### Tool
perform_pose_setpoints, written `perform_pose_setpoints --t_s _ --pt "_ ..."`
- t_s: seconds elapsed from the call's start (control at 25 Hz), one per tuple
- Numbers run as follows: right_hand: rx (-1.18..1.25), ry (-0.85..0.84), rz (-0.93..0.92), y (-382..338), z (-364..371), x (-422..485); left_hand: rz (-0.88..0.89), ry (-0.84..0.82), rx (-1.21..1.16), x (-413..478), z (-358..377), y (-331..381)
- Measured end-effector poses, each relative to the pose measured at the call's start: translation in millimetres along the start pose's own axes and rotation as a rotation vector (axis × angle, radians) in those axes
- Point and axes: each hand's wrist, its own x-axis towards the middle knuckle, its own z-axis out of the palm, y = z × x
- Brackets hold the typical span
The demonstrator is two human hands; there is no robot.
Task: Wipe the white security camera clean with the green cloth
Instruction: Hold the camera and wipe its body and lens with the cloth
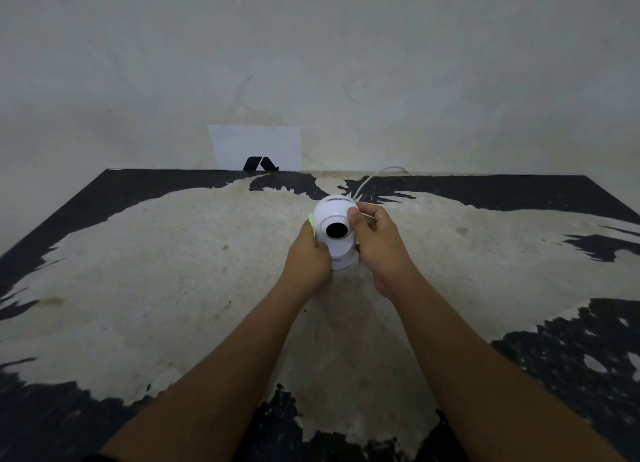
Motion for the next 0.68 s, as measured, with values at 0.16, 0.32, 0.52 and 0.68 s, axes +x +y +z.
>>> perform_pose_setpoints --t_s 0.16,0.32,0.52,0.68 --pt "-0.012 0.013 0.006 -0.8 0.6 -0.8 -0.021 0.026 -0.022 3.6 -3.7 5.8" --pt "-0.007 -0.003 0.015 0.2 0.4 -1.3 -0.010 0.060 0.014 14.9 -8.9 19.7" --pt "0.000 -0.005 -0.001 -0.6 -0.7 -2.0 0.040 -0.011 0.050 -6.7 -1.0 -8.4" --pt "0.015 -0.028 0.005 -0.1 -1.8 -0.9 0.048 0.034 -0.073 7.0 -14.7 11.6"
